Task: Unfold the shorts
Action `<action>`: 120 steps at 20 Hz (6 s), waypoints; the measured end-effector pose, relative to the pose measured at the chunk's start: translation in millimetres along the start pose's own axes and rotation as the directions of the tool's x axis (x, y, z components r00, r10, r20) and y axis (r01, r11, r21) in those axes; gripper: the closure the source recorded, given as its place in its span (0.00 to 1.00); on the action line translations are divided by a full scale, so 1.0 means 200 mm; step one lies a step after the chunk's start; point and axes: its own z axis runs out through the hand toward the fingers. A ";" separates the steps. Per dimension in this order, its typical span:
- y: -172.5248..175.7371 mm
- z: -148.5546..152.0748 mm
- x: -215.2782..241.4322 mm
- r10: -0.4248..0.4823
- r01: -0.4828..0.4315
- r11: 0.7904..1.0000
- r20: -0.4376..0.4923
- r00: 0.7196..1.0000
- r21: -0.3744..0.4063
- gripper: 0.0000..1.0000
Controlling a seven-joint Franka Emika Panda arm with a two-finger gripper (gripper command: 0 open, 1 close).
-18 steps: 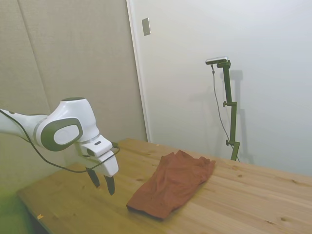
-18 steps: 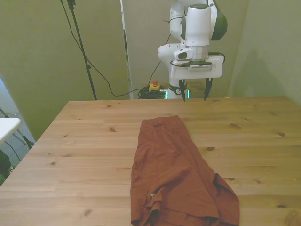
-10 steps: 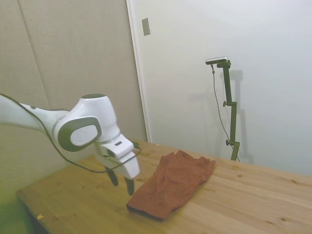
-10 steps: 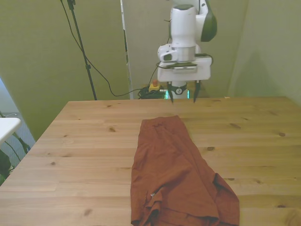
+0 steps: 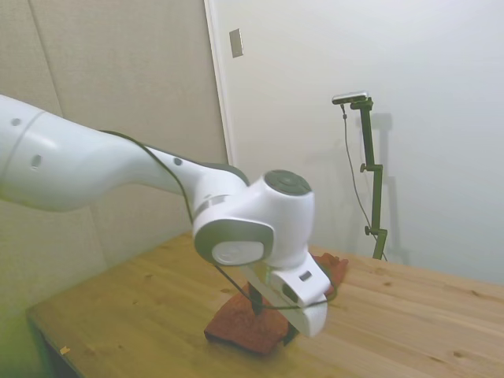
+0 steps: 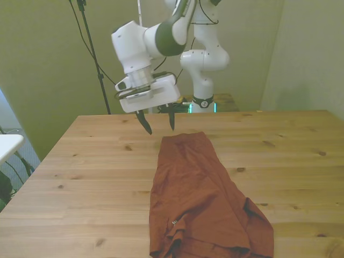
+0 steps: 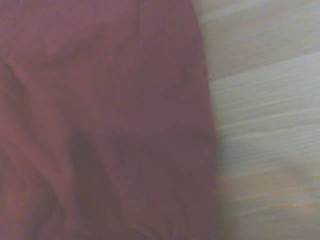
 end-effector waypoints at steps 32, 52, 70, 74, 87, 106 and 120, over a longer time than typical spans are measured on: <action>-0.01 0.26 0.11 -0.051 0.044 0.998 0.218 0.975 0.034 1.00; -0.29 0.07 -0.12 -0.182 0.180 0.983 0.167 0.969 0.028 1.00; -0.80 0.17 -0.71 -0.366 0.372 0.918 0.068 0.928 -0.138 1.00; -0.87 0.21 -0.85 -0.413 0.422 0.895 0.087 0.907 -0.147 1.00; -1.00 0.44 -1.23 -0.530 0.556 0.811 0.173 0.830 -0.183 0.00; -0.95 -0.06 -0.10 -0.190 0.174 0.980 -0.181 0.965 -0.100 0.00; -1.05 0.21 0.48 0.346 -0.313 0.925 -0.141 0.928 0.215 0.00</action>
